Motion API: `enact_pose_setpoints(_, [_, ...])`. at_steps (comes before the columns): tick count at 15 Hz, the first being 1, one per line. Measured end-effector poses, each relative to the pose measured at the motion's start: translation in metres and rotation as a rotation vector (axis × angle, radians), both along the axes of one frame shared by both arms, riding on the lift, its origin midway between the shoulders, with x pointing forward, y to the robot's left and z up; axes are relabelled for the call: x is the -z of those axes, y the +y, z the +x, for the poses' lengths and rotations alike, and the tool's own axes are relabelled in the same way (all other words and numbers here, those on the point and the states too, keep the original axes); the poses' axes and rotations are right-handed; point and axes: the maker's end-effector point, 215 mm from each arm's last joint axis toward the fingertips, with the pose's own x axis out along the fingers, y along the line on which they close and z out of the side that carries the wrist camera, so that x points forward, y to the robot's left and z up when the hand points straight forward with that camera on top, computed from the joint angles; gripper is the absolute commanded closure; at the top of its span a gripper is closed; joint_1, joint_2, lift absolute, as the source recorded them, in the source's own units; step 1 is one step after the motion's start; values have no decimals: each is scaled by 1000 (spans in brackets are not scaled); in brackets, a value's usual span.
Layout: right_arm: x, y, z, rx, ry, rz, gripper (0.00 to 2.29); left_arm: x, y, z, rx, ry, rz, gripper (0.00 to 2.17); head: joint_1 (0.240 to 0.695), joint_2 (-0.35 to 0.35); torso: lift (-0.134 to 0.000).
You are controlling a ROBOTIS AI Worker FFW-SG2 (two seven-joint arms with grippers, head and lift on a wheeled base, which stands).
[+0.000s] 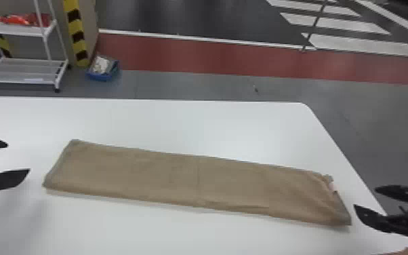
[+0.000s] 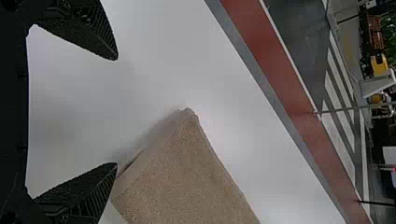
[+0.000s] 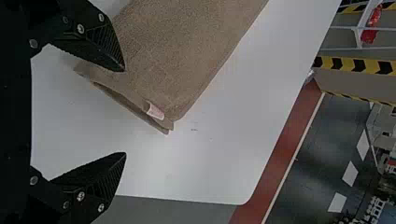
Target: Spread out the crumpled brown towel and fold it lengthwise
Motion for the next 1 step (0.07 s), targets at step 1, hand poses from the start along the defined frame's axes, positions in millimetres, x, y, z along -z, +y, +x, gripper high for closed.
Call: enact_pose_setpoints(1, [0, 1, 1, -1, -2, 0, 201, 0, 0, 0, -1, 0, -2, 80, 695, -200, -124])
